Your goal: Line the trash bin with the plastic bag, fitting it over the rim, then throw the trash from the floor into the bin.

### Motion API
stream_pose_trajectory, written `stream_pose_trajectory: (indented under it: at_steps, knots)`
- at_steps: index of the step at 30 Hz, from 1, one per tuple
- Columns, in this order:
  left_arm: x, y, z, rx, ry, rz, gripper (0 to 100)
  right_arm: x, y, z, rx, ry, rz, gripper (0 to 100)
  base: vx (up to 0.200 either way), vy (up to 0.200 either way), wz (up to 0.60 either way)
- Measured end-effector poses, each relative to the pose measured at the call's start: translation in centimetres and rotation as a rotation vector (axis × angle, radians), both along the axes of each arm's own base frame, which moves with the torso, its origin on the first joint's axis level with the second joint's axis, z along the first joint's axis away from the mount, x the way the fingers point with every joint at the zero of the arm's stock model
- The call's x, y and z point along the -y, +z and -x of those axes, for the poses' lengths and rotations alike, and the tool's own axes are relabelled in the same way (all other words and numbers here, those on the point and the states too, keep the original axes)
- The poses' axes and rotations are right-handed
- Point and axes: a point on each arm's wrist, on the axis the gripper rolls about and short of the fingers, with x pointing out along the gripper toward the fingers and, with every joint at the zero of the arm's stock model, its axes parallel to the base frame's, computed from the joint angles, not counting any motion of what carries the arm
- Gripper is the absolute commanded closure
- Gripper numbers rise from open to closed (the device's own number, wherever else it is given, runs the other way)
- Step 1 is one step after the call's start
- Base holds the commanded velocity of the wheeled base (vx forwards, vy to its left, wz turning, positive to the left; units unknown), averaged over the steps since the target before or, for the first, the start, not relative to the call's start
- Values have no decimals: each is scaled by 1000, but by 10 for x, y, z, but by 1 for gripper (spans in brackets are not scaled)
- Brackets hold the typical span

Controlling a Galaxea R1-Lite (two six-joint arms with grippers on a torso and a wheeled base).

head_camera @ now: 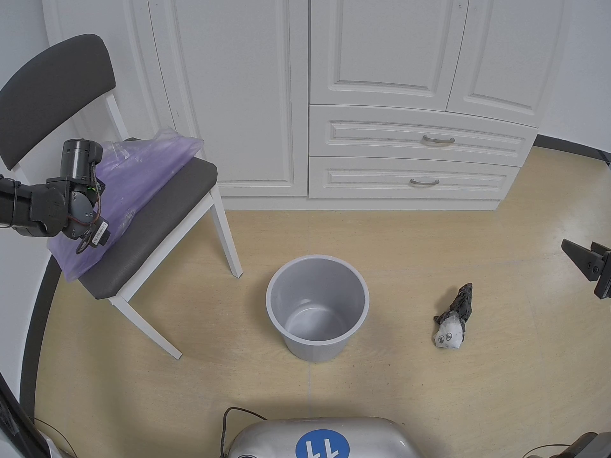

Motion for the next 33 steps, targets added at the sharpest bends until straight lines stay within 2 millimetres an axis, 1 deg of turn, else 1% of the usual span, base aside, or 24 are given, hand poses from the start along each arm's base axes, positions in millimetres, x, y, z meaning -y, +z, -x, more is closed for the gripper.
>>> stream_pose_trajectory:
  at_steps: [6, 16, 22, 27, 33]
  knots:
    - [0, -5, -3, -7, 2, 2, 0, 0, 0, 0, 2, 0, 1, 0, 0, 0, 0]
    - [2, -17, -16, 10, 33, -24, 0, 1, 0, 0, 3, -6, 0, 0, 0, 0, 0]
    - [4, -13, -24, 55, 38, -41, 0, 1, 0, -1, 0, -9, 1, 0, 0, 0, 0]
    - [3, -8, -26, 74, 39, -46, 0, 1, -1, -2, -7, -9, 1, 0, 0, 0, 0]
    - [3, -8, -27, 72, 51, -52, 0, 1, -1, -1, -7, -9, 1, 0, 0, 0, 0]
